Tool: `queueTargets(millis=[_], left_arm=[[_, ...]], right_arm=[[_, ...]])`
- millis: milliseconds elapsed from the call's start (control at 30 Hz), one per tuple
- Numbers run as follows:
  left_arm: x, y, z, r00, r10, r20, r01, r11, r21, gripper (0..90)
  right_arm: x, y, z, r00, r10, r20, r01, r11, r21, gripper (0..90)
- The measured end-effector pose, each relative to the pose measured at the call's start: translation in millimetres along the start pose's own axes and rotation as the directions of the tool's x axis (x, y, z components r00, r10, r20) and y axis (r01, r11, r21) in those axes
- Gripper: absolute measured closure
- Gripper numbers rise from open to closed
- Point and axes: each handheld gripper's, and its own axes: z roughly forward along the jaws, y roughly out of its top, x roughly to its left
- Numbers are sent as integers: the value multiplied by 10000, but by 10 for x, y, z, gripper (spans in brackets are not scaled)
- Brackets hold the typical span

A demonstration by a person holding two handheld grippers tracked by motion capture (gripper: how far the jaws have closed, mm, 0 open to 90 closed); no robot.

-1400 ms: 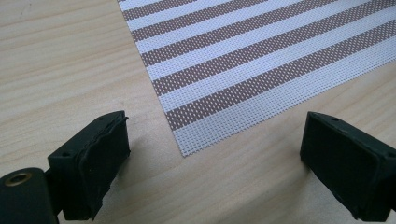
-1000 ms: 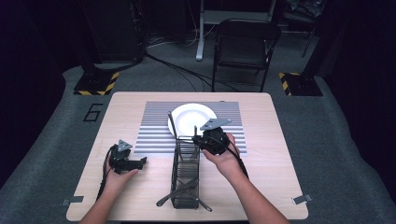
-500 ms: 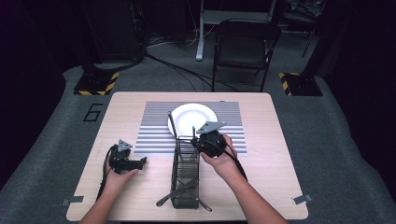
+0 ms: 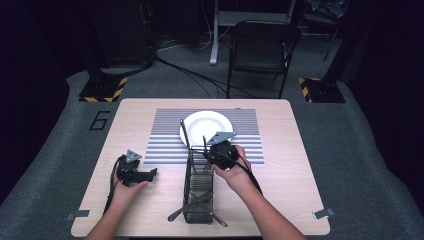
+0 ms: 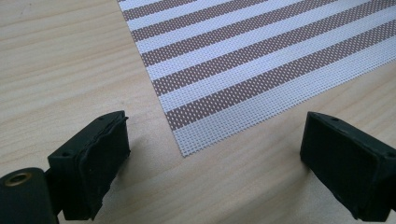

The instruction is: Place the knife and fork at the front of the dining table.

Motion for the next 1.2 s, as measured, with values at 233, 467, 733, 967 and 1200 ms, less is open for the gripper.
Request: queueTargets(millis=[233, 467, 733, 967, 1200], left_arm=[[0, 0, 0, 10000, 0, -3, 0, 10000, -1, 80], [0, 0, 0, 10000, 0, -2, 0, 10000, -2, 80], [0, 0, -1, 10000, -1, 2, 1, 10000, 8, 80], [0, 0, -1, 10000, 2, 1, -2, 10000, 10, 80], [-1, -1, 2, 10000, -5, -6, 5, 10000, -21, 80]], right_arm=[[-27, 57, -99, 9991, 366, -225, -371, 9990, -254, 867], [-38, 121, -201, 9977, 468, -500, -485, 9982, -339, 867], [-3, 240, -354, 9951, 448, -887, -478, 9983, -328, 866], [6, 400, -547, 9930, 301, -1142, -362, 9980, -519, 866], [-14, 559, -752, 9896, 155, -1433, -241, 9980, -581, 866]])
